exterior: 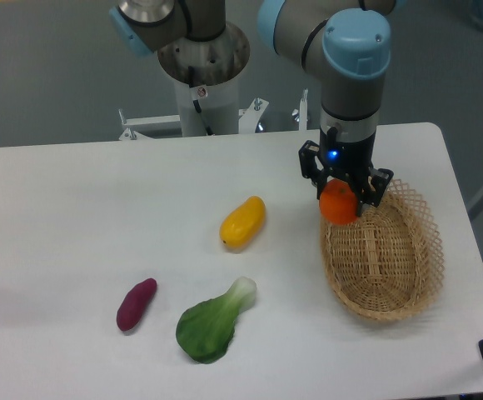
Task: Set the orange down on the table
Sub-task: 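Lift the held orange out of the wicker basket with the gripper, then carry the orange across the table beside the purple sweet potato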
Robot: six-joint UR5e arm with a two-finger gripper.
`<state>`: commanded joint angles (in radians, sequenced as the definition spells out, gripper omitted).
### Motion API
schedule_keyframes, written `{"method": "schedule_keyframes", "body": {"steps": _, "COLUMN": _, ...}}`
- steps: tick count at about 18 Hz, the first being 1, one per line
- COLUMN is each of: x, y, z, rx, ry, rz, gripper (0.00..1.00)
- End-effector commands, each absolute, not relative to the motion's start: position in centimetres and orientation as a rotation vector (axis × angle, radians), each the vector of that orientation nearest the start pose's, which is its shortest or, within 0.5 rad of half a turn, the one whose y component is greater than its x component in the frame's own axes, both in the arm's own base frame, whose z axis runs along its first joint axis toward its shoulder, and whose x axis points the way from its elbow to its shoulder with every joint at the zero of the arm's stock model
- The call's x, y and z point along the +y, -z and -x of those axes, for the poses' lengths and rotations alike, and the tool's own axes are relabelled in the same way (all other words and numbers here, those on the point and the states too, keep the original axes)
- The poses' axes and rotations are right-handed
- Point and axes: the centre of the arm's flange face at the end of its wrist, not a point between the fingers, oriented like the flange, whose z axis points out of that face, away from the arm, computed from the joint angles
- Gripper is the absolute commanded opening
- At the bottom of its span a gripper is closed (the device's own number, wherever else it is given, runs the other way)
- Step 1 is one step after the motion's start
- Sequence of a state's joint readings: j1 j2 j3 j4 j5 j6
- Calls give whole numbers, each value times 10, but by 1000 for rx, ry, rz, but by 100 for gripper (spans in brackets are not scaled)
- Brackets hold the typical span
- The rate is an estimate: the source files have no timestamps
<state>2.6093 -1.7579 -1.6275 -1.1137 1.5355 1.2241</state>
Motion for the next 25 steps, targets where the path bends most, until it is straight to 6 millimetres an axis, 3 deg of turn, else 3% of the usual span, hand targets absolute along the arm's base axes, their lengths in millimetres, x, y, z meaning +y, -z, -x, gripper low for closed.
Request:
{"method": "schedule_keyframes", "body": {"steps": 8, "x": 409, "y": -399, "z": 419, "rx": 271, "ry": -236, "rz": 2999, "gripper": 68}}
{"method": "schedule_keyframes", "body": {"steps": 12, "x": 427, "y": -398, "z": 403, "rx": 232, "ry": -237, "rz": 2990, "gripper": 68}}
{"method": "schedule_keyframes", "body": {"steps": 16, "x": 457, "y": -380, "z": 362, "rx": 75, "ry": -192, "rz": 2993, "gripper": 68}}
{"method": "schedule_keyframes", "body": {"steps": 20, "x": 495, "y": -335, "z": 293, "rx": -24, "ry": -182, "rz": 2960, "gripper": 68}}
{"method": "schedule_keyframes", "body": {"steps": 25, "x": 531, "y": -292, "z": 230, "rx": -84, "ry": -99, "rz": 2990, "gripper": 68}}
